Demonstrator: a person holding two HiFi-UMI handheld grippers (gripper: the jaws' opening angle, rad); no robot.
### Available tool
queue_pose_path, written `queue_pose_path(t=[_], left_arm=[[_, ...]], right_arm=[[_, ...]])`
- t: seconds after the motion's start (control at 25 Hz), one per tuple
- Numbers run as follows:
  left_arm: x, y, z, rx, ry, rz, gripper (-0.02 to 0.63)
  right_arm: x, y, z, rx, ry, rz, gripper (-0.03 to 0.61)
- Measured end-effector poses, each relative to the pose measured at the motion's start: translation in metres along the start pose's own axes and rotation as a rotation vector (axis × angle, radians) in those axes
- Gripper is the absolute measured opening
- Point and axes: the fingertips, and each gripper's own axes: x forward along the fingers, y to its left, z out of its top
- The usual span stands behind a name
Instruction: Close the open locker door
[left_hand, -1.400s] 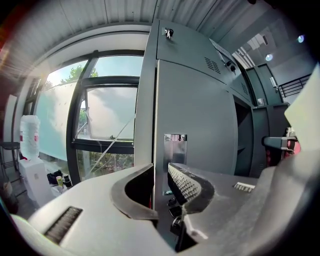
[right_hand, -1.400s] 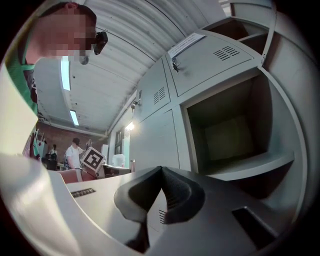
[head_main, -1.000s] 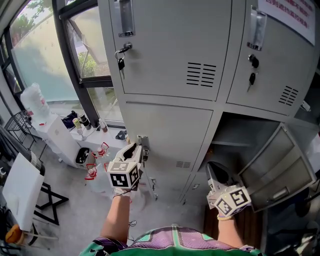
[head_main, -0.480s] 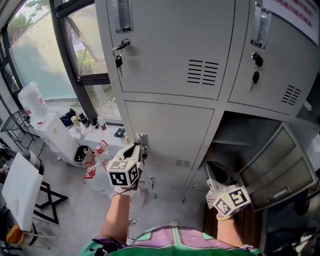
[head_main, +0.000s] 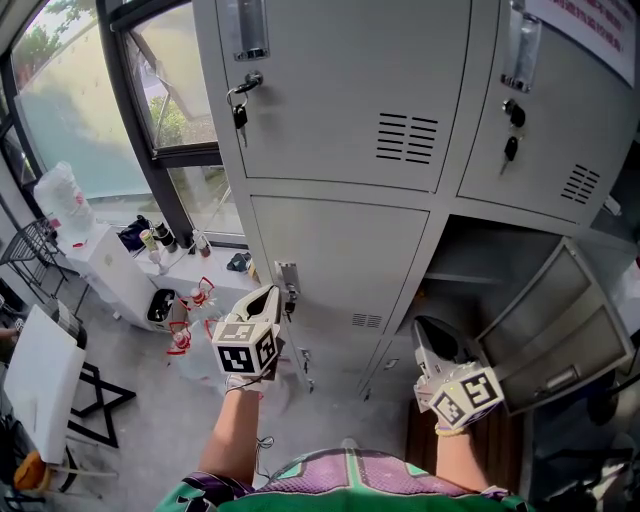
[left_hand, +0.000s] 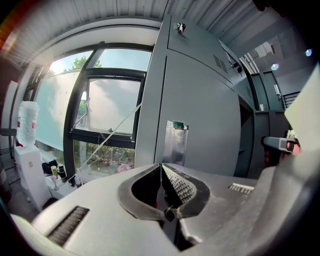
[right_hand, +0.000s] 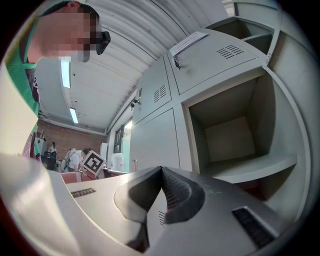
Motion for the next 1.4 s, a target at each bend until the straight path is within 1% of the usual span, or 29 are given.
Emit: queue_pose_path(t=[0.2,0.32,0.44,0.56,0.72,0.88,1.0,1.12,1.24,1.4], left_arm=[[-0.019,-0.005,-0.007,0.01,-0.004,-0.012,0.023],[-0.035,-0.01,-0.011,-0.001,-0.016,-0.03,0.021],[-0.053,-0.017,-0.014,-0.002,-0.026,-0.054,0.021],[-0.071,-0.025,-0.018,0.009,-0.031,-0.09,0.021],[-0.096,-0.038,-0.022,0.024,-0.048,-0.144,0.021],[-0.12,-0.05,-0.021,0.051,-0.074,-0.189,0.02],[-0.134,-0.058,-0.019,0.069,-0.086,-0.217,0.02],[-0.141,-0.069,-0.018,0.062,-0.087,-0.269,0.02],[-0.143,-0.083,-0.018,0.054,-0.089,-0.321,0.021],[-0.15,-0.109,-0.018,0.04,-0.11,-0.384,0.021]], right_arm=[[-0.008,0.007,0.001,-0.001,0.005,-0.02,0.008],[-0.014,0.016,0.0,-0.01,0.015,-0.015,0.008],[-0.024,0.02,0.005,-0.013,0.01,-0.036,0.008],[-0.036,0.022,0.014,0.004,-0.006,-0.073,0.008],[-0.055,0.036,0.018,-0.003,-0.014,-0.091,0.008],[-0.072,0.05,0.038,-0.03,-0.067,-0.118,0.008],[-0.096,0.054,0.042,-0.053,-0.054,-0.134,0.006],[-0.121,0.057,0.046,-0.072,-0.044,-0.187,0.008],[-0.146,0.06,0.052,-0.067,-0.064,-0.257,0.006],[-0.179,0.062,0.054,-0.074,-0.07,-0.327,0.006]])
